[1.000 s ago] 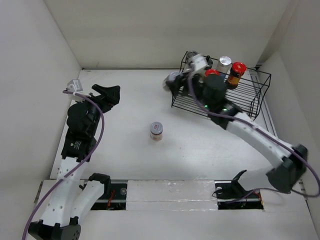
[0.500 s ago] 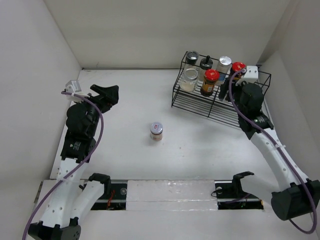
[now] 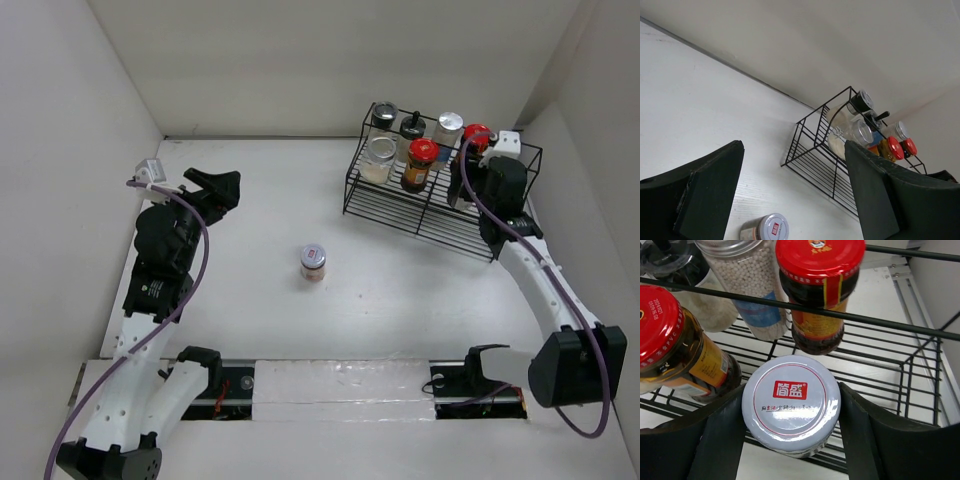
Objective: Organize the condiment bottles
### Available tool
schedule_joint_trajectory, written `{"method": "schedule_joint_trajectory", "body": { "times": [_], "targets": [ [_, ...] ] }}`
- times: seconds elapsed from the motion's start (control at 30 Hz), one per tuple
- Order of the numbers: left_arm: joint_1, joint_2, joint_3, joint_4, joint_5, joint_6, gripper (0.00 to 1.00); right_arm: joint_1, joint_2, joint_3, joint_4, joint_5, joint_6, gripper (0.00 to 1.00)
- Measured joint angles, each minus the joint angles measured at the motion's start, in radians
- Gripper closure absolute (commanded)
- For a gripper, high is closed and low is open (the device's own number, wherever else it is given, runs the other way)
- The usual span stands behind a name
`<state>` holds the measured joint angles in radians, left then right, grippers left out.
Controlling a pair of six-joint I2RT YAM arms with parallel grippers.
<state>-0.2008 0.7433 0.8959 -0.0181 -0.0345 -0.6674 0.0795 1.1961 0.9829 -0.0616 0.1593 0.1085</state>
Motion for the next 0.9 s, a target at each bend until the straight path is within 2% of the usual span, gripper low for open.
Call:
{"method": "schedule_joint_trajectory", "body": {
  "times": [0.17,0.23,0.37,0.4,0.5,0.63,0.7,0.8,0.83,0.9],
  "targets": [
    [0.0,0.0,0.0,0.0,0.006,-0.002,0.23,0.0,0.088,0.002,0.06,-0.031,0.005,0.53],
    [0.0,0.0,-0.002,0.002,0.009,-0.004,0.23,0.0,0.116,0.012,0.091,-0.041,0.008,0.5],
    [0.0,0.001,-0.005,0.007,0.012,-0.007,0.23,0.001,0.134,0.019,0.111,-0.052,0.013,0.25],
    [0.0,0.001,-0.005,0.007,0.013,-0.007,0.23,0.003,0.134,0.019,0.111,-0.052,0.017,0.14],
    [0.0,0.001,-0.006,0.011,0.02,-0.007,0.2,0.021,0.114,0.016,0.127,-0.033,0.029,0.02],
    [0.0,0.006,-0.006,0.024,0.031,-0.008,0.19,0.108,0.016,0.014,0.139,0.031,0.028,0.02],
    [0.0,0.012,-0.006,0.025,0.034,-0.008,0.19,0.193,-0.052,0.003,0.164,0.067,0.021,0.08],
    [0.0,0.019,-0.006,0.027,0.035,-0.008,0.19,0.37,-0.139,-0.051,0.24,0.102,0.003,0.62],
    [0.0,0.021,-0.006,0.027,0.036,-0.008,0.19,0.42,-0.15,-0.069,0.264,0.098,0.005,0.83],
    [0.0,0.024,-0.006,0.028,0.039,-0.008,0.19,0.523,-0.127,-0.101,0.311,0.052,0.002,0.8]
  ]
}}
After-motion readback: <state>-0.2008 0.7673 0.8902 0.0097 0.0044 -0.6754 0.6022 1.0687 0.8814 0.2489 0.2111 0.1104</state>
